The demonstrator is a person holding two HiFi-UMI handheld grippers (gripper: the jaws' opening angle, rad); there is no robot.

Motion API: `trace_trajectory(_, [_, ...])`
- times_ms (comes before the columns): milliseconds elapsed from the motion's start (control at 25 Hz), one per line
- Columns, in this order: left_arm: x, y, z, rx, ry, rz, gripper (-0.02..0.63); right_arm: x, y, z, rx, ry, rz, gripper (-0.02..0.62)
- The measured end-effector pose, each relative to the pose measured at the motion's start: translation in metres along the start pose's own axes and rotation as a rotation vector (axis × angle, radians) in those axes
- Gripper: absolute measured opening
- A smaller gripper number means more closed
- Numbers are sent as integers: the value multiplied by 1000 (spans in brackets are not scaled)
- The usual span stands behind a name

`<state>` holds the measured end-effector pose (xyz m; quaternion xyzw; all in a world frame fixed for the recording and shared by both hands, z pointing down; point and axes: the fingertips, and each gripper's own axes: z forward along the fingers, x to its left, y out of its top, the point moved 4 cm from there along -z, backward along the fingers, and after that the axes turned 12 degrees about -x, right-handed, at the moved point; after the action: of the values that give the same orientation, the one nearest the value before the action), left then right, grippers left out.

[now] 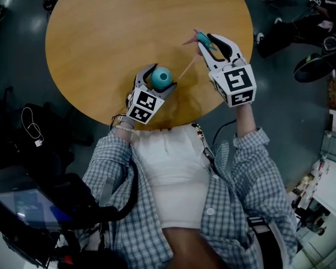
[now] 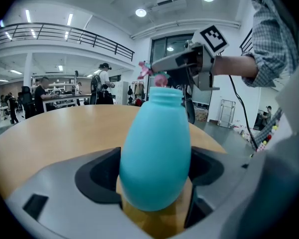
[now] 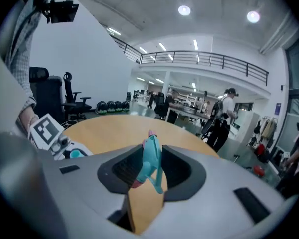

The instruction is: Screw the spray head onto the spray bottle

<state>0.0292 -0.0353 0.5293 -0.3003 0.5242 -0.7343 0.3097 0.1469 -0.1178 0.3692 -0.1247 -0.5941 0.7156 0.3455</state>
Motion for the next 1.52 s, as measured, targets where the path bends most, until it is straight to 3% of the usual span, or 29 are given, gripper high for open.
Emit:
trace_trajectory(240, [6, 0, 1, 1, -1, -9, 403, -2, 88, -18, -191, -26, -99, 112])
trace_trajectory(560, [9, 1, 3, 3, -13, -14, 403, 18, 135, -26, -316, -2, -126, 112])
trace_trajectory(760, [9, 3, 4, -3, -14, -14, 403, 45, 114, -12, -250, 65, -228, 112])
trace_trajectory(960, [9, 2, 3, 5, -11, -12, 403, 72, 83, -5, -213, 107, -236, 112])
trace_trajectory(1160, [8, -2, 3, 1, -11, -20, 403, 102, 50, -1, -186, 91, -237, 112])
trace_trajectory(1520, [7, -5, 2, 10, -17, -18, 403, 142, 16, 7, -174, 59, -362, 112])
